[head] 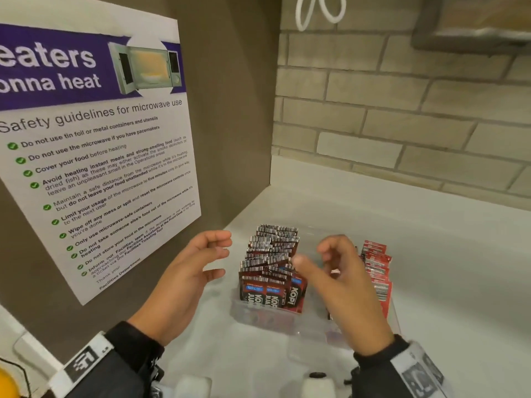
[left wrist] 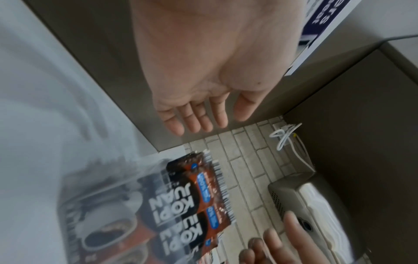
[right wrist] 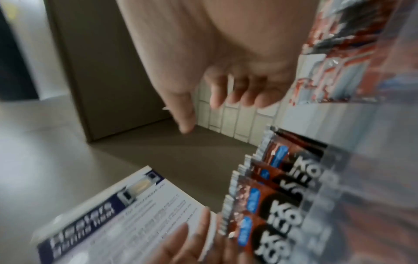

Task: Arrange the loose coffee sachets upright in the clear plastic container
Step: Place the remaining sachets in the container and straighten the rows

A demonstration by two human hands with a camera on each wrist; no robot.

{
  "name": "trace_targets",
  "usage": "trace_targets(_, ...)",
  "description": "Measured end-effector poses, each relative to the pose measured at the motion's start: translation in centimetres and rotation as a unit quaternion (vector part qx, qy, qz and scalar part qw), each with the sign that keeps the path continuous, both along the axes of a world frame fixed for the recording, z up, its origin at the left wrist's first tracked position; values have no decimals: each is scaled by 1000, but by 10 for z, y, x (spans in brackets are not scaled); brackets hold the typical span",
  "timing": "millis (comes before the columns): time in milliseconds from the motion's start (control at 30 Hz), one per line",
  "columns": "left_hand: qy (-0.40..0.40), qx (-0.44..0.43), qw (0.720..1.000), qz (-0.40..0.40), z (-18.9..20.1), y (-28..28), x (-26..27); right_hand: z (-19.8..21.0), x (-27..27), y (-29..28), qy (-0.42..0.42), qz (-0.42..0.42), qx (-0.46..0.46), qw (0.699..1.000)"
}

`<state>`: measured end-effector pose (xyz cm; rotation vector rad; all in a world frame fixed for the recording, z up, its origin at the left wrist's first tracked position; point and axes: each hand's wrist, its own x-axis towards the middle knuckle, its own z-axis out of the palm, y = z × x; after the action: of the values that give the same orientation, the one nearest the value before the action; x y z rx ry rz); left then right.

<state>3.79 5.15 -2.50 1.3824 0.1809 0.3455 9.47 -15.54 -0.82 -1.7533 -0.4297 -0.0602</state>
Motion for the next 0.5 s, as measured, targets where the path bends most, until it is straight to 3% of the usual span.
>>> trace_targets(67,2,-9,1000,-2,-2,-3,6,2,4,-3,122,-56,138,981)
trace_targets(133,11,-9,1000,-13,-4,-9,12,4,8,-2,266,-39,249,930)
trace_targets(233,37,2,998,-43,-5,-22,19,5,11,3,393,13,287,873)
trace_targets(300,58,-20,996,-69,-5,-31,24,4,11,6,415,23,255,873)
trace_targets(500,81,-41,992,-92,-3,-43,28,-8,18,7,369,33,83,925)
